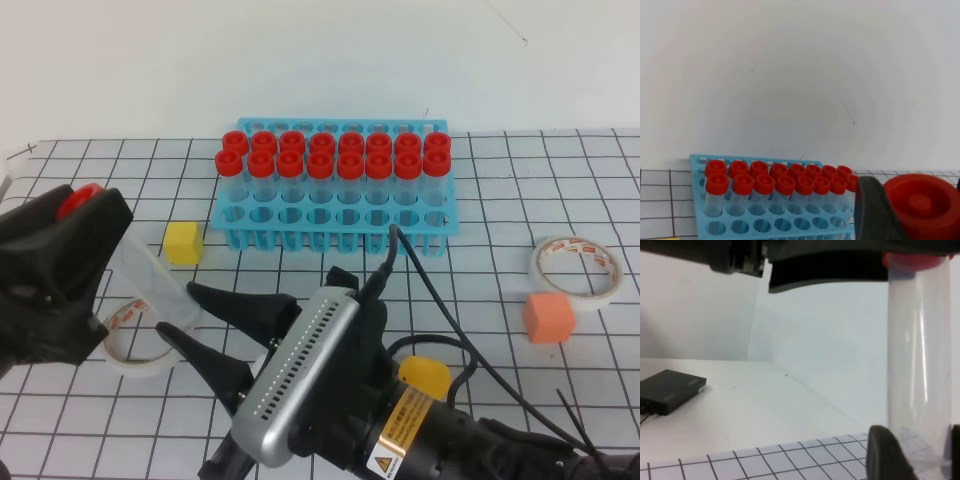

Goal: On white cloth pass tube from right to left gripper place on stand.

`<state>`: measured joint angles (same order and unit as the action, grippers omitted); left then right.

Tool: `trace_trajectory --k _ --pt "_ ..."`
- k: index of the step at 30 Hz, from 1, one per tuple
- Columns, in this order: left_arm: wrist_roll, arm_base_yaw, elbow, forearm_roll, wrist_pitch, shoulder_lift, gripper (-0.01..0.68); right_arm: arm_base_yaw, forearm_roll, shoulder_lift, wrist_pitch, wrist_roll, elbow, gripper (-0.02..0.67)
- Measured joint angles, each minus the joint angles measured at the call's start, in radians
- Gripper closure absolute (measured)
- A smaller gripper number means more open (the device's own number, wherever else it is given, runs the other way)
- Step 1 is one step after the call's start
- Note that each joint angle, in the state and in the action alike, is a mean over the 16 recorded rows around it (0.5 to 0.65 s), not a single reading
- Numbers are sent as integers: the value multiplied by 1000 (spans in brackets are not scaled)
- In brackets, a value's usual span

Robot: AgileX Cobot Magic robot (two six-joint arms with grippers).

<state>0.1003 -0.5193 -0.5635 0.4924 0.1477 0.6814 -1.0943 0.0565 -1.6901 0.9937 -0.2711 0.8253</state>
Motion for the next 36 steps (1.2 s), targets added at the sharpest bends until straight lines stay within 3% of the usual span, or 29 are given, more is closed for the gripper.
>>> trace_trajectory --k 5,11,18,26,30,36 --pt "14 -1 0 -1 0 0 394 0 11 0 0 -1 0 416" --pt "24 -2 0 -7 1 0 395 -1 20 10 -14 -4 0 405" --pt "34 -4 0 -20 11 0 396 -2 40 82 -112 -38 0 306" --pt "56 -5 0 -32 36 0 396 -2 96 282 -381 -129 -2 195" --pt "69 -5 0 -34 48 0 397 -2 129 424 -560 -202 -3 243" --pt "89 -5 0 -35 53 0 397 -2 164 644 -838 -315 -4 414"
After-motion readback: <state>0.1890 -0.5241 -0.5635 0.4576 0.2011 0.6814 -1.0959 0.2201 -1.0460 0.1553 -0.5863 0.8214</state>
